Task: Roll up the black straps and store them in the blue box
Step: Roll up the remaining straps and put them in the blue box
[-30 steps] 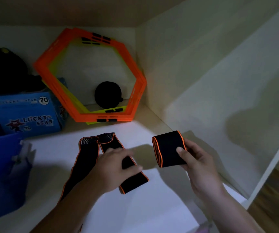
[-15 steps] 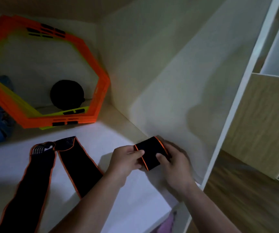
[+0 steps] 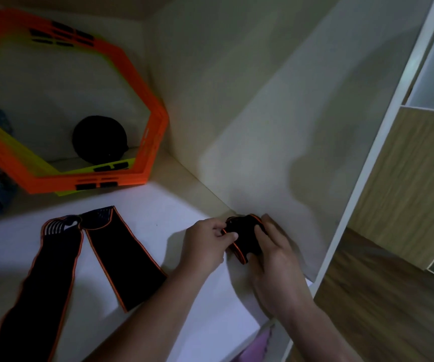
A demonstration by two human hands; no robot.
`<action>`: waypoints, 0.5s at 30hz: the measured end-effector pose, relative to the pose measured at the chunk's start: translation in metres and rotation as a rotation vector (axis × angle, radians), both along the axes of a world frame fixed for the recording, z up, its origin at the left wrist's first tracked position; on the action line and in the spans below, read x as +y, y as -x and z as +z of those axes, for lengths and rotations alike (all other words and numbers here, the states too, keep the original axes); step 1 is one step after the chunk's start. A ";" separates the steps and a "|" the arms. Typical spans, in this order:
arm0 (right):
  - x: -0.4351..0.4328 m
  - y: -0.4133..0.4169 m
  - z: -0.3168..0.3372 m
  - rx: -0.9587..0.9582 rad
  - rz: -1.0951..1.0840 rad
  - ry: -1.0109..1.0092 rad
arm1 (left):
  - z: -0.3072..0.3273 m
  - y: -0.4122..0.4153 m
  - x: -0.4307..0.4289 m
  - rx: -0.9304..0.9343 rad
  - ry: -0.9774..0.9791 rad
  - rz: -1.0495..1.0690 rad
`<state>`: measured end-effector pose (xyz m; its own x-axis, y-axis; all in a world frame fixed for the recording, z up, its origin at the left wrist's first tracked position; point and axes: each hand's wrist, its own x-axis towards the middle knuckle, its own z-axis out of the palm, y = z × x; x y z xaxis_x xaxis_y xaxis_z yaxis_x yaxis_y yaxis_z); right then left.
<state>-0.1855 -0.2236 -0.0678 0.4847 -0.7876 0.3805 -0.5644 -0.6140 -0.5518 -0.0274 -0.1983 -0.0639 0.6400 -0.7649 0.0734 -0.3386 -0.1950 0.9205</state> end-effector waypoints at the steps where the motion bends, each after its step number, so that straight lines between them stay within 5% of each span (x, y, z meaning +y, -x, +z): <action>1: -0.001 0.000 0.003 -0.005 -0.001 0.001 | -0.001 -0.001 -0.001 -0.036 0.005 0.007; 10: -0.011 -0.022 0.027 0.007 0.055 0.041 | 0.018 -0.019 0.018 -0.216 0.008 0.061; 15: 0.003 -0.094 0.035 0.006 0.268 0.025 | 0.031 -0.080 0.056 -0.259 -0.050 0.223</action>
<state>-0.0913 -0.2207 -0.0324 0.6770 -0.6212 0.3947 -0.3829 -0.7553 -0.5320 0.0531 -0.1419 -0.0333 0.7566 -0.6152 0.2215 -0.5041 -0.3330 0.7969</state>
